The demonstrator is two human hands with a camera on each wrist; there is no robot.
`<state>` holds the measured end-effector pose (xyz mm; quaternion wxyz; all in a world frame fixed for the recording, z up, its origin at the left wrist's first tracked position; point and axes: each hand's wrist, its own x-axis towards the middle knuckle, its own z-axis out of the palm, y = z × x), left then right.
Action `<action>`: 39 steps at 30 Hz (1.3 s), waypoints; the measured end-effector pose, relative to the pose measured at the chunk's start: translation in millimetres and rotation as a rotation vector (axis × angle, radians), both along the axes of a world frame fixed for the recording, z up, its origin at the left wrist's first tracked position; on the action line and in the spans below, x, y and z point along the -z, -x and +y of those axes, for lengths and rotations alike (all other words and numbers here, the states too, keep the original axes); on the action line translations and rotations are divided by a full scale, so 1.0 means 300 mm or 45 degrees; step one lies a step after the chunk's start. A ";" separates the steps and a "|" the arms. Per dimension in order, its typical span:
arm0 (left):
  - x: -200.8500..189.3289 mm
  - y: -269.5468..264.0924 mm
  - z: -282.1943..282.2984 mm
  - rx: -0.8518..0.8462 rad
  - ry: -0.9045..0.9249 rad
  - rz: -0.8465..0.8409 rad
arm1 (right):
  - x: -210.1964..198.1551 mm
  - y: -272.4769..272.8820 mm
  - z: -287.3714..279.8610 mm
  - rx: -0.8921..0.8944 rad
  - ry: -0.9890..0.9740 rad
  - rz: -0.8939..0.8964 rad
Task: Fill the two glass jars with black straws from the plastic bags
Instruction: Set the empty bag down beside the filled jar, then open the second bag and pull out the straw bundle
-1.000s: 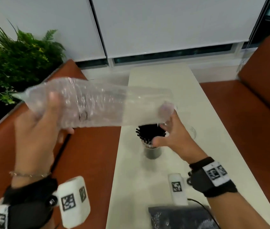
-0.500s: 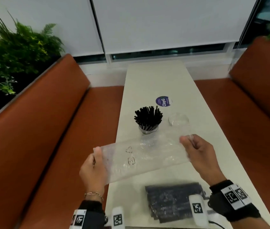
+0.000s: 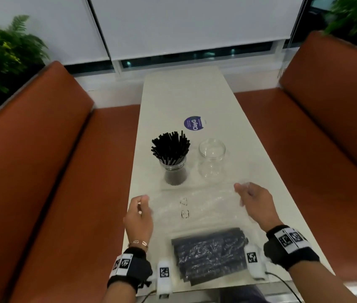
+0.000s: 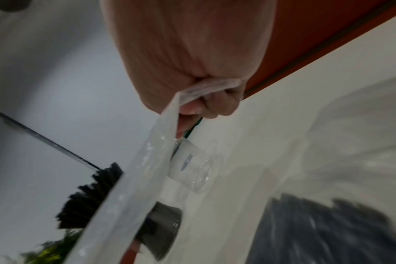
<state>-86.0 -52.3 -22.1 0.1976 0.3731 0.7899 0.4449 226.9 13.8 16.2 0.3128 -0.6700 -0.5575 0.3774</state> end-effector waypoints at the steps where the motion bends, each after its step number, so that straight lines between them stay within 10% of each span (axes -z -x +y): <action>1: 0.020 -0.016 0.036 -0.020 0.027 0.042 | 0.033 -0.018 0.043 0.009 0.022 -0.028; 7: 0.037 0.006 0.124 -0.058 0.281 -0.156 | 0.070 -0.036 0.179 -0.023 0.330 -0.241; 16: 0.043 -0.162 -0.195 0.400 0.890 -0.266 | 0.075 -0.130 -0.165 -0.437 0.791 -0.458; 24: -0.031 -0.182 -0.232 0.372 0.420 -0.829 | 0.028 -0.132 -0.261 -0.229 0.634 0.084; 29: -0.078 -0.135 -0.268 0.436 0.157 -0.585 | 0.026 -0.152 -0.276 0.077 0.677 0.309; 39: -0.046 -0.010 -0.409 0.850 0.338 -0.331 | -0.029 -0.158 -0.360 -0.138 0.445 0.456</action>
